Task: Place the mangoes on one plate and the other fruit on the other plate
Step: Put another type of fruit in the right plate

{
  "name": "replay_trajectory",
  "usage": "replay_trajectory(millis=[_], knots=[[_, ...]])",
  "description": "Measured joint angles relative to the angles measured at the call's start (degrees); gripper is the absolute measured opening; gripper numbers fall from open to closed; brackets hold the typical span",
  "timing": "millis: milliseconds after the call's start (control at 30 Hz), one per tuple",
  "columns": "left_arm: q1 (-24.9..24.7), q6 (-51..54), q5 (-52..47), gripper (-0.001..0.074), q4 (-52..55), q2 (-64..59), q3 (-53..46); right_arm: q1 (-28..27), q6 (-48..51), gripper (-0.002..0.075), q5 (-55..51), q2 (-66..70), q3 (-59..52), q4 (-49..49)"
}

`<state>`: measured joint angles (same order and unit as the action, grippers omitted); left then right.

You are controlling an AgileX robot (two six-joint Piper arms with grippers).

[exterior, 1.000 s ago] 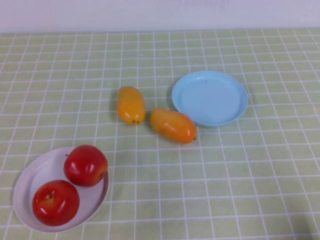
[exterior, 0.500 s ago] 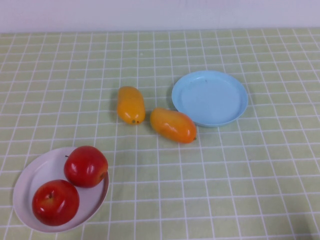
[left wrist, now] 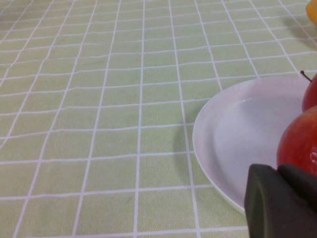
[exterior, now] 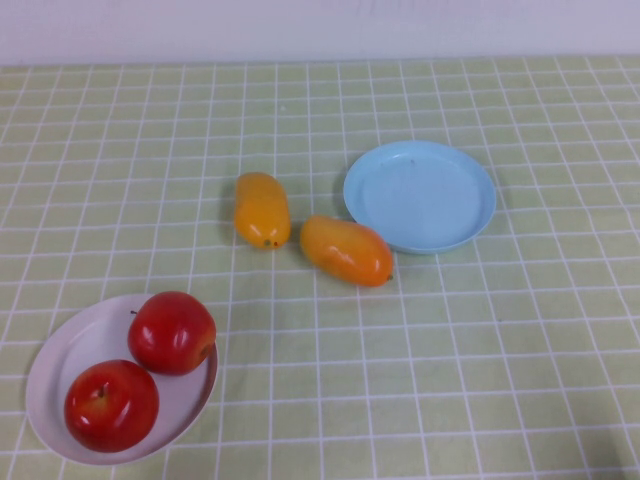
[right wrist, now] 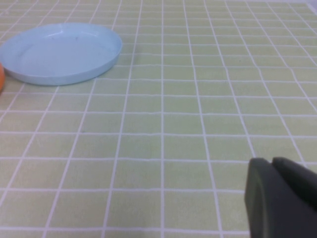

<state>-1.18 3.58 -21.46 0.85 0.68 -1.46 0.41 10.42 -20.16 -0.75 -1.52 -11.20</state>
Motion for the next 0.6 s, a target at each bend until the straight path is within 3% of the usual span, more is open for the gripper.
replay_trajectory(millis=[600], knots=[[0.0,0.0,0.0,0.0004,0.0,0.0,0.0,0.0,0.0,-0.0017,0.7,0.0,0.0,-0.1]])
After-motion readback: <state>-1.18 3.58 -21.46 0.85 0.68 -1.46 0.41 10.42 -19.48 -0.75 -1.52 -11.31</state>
